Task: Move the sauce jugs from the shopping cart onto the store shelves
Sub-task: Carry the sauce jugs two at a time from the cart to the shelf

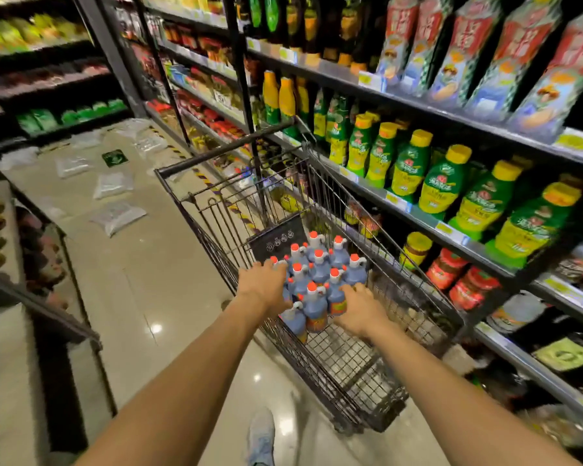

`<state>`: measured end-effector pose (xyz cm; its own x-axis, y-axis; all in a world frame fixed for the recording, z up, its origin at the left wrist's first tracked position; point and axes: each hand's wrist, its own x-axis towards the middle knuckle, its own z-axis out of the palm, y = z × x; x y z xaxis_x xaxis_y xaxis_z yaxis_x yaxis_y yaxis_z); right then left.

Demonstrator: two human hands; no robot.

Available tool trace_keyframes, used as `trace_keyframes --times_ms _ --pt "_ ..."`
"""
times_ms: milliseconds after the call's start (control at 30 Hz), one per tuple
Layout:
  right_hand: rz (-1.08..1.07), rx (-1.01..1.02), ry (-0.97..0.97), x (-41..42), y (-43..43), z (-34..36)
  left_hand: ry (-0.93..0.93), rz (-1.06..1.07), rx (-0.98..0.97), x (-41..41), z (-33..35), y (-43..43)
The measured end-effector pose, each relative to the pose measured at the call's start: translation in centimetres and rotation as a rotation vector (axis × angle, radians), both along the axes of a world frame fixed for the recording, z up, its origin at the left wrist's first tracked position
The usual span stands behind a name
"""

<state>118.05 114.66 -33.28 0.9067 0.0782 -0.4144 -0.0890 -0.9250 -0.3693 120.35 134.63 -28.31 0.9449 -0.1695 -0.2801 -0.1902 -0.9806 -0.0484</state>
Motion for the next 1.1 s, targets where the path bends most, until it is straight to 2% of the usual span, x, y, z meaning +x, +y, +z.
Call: trace_keyframes --times_ms 200,367,567,733,767,900,1100 --pt "-0.134 0.005 0.029 4.6 2.5 -2.9 0.111 -0.219 0.022 8.3 -5.2 1.1" --pt "-0.197 -0.019 0.077 7.3 2.9 -6.5 0.149 -0.349 -0.009 11.8 -10.4 -0.3" --pt "-0.130 0.018 -0.009 11.4 3.7 -12.7 0.277 -0.343 0.060 13.6 -18.5 -1.4" --pt "-0.086 -0.006 0.069 13.6 5.2 -17.1 0.481 -0.331 0.092 14.1 -23.9 -0.6" --pt "-0.073 -0.027 0.040 13.5 5.4 -17.8 0.474 -0.357 0.130 14.1 -24.6 -0.6" --pt "-0.084 -0.122 -0.323 12.7 5.9 -20.5 0.592 -0.357 0.120 14.3 -25.8 -1.2" --pt "-0.106 -0.196 -0.128 12.5 4.1 -22.8 0.548 -0.361 0.108 14.3 -26.3 -1.2"
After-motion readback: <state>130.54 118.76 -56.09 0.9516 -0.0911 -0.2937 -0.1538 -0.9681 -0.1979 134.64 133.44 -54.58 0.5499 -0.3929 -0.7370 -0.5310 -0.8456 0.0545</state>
